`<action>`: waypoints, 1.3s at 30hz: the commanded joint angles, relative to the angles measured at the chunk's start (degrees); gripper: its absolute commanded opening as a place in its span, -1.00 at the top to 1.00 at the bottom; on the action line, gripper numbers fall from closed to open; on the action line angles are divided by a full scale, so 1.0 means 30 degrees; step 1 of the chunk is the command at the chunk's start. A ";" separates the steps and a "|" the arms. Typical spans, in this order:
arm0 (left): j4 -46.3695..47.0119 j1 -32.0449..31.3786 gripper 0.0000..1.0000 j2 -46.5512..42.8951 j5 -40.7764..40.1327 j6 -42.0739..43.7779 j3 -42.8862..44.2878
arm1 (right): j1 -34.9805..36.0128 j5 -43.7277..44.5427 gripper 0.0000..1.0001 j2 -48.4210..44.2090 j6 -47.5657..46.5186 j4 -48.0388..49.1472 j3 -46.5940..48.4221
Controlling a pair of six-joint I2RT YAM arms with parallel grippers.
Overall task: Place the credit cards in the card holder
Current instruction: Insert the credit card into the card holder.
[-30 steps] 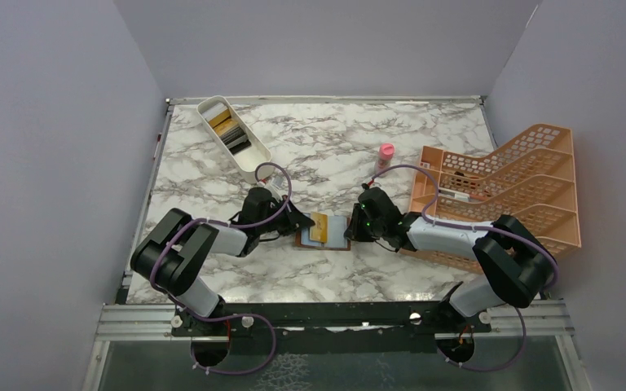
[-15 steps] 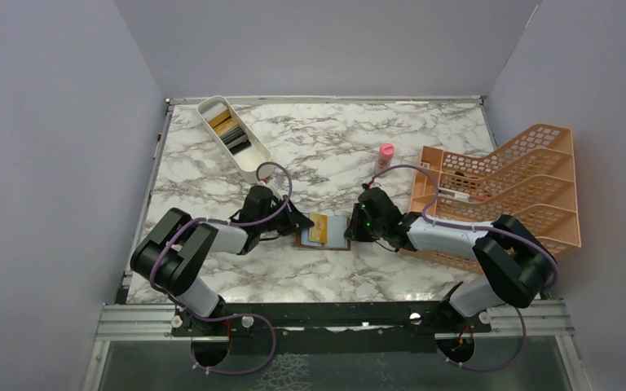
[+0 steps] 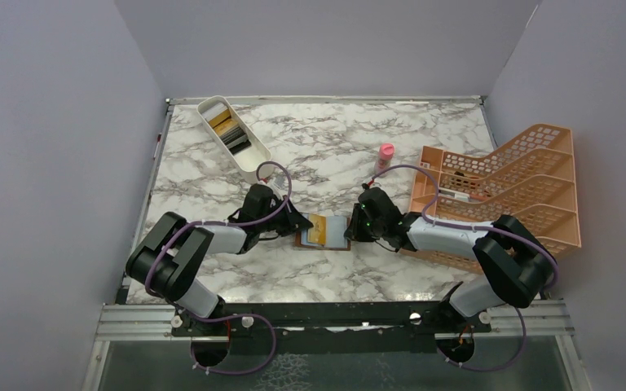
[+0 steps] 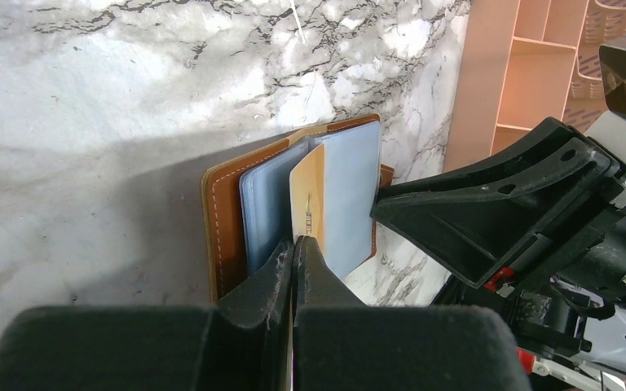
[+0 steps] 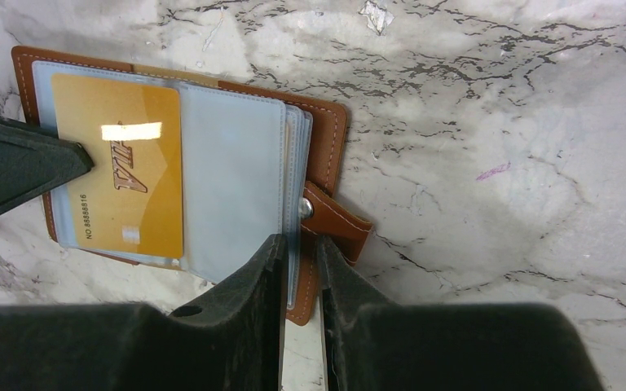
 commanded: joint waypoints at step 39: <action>0.0334 -0.0567 1.00 0.0129 -0.0448 -0.0532 0.0115 | 0.0009 -0.0366 0.56 0.0726 -0.0441 -0.1314 -0.0727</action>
